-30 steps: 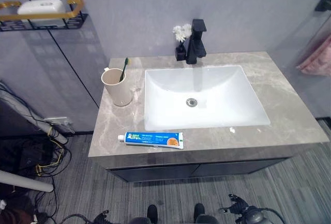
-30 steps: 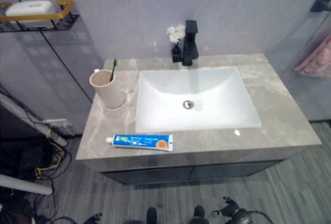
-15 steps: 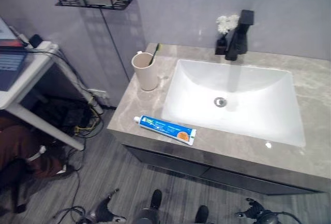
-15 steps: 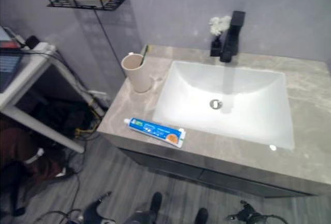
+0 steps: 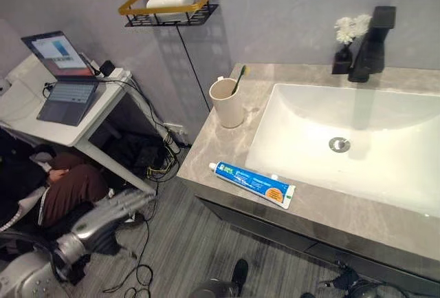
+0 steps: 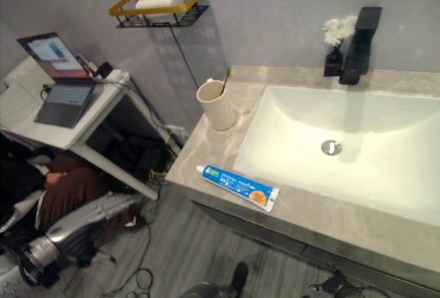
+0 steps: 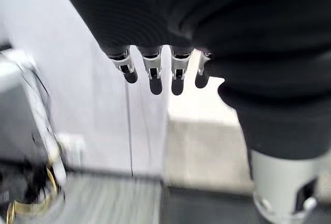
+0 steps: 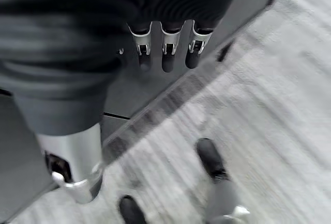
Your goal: Put brush and paste in cup on sink, flatten towel.
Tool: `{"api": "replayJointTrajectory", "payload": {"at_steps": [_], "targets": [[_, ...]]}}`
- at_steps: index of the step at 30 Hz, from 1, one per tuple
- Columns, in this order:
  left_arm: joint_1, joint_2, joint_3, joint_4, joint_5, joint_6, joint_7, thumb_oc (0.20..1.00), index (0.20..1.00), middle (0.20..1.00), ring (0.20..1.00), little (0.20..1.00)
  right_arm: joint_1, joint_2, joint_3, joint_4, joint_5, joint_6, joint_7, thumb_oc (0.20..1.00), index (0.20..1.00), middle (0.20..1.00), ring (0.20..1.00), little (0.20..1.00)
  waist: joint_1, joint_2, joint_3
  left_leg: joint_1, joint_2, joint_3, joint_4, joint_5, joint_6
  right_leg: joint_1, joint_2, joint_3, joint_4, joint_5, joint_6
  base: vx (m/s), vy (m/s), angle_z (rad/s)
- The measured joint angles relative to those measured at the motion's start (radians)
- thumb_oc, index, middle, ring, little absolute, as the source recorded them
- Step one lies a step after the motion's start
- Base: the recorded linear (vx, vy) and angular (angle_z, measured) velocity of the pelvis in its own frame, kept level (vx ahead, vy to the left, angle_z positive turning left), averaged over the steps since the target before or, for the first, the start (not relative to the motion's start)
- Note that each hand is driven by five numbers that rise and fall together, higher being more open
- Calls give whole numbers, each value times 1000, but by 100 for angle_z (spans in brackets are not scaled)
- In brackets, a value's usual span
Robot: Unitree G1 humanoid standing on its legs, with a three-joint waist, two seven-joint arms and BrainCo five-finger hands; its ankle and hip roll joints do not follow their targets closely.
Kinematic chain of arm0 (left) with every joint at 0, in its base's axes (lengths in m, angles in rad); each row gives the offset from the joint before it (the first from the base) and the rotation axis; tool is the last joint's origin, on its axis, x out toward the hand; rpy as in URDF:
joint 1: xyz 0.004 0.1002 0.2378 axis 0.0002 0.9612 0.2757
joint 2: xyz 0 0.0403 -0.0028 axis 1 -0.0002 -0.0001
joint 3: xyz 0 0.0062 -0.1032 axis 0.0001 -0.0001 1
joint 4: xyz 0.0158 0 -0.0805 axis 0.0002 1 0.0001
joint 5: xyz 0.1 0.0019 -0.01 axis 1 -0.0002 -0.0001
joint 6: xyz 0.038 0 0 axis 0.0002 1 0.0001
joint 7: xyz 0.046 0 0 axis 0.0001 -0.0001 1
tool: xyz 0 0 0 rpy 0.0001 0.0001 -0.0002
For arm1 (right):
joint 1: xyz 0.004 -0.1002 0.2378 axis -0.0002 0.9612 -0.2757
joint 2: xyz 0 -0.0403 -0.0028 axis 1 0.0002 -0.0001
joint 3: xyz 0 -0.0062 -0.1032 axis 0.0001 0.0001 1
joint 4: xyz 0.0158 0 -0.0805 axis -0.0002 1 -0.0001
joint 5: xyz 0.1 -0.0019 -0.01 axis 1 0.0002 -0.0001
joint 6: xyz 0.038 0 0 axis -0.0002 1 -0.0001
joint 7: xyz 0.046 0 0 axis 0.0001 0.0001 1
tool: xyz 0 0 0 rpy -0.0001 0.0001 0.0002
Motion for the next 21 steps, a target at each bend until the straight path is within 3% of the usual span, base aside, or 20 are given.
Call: {"api": "replayJointTrajectory", "payload": {"at_steps": [6, 8, 16, 21], "targets": [[-118, -20, 50, -2, -57, 6, 72, 1000, 1000, 1000, 1000, 1000, 5, 23, 1, -25, 2, 1, 11, 1000, 1000, 1000, 1000, 1000, -32, -51, 11, -4, 5, 42, 0, -6, -1, -25, -2, 41, 0, 2, 3, 21, 10, -20], [-164, -36, 48, -1, -58, 8, 73, 1000, 1000, 1000, 1000, 1000, 14, 40, -8, -28, 9, 7, 28, 1000, 1000, 1000, 1000, 1000, -62, -75, 10, -4, 5, 61, 0, -13, 6, -41, -4, 68, 0, 8, 3, 52, 11, -33], [-272, -81, 8, -8, -77, 22, 66, 1000, 1000, 1000, 1000, 1000, 73, 74, -10, -30, 44, 22, 48, 1000, 1000, 1000, 1000, 1000, -142, -102, 6, 25, 15, 137, 0, -25, 13, -46, -1, 135, 0, 24, -6, 40, 10, -26], [-272, -87, -50, -11, -96, 23, 32, 1000, 1000, 1000, 1000, 1000, 70, 77, -15, -33, 53, 21, 49, 1000, 1000, 1000, 1000, 1000, -150, -114, 6, 40, 32, 189, -1, -37, 7, -62, 11, 191, -5, 33, -9, 16, 7, -34]]}}
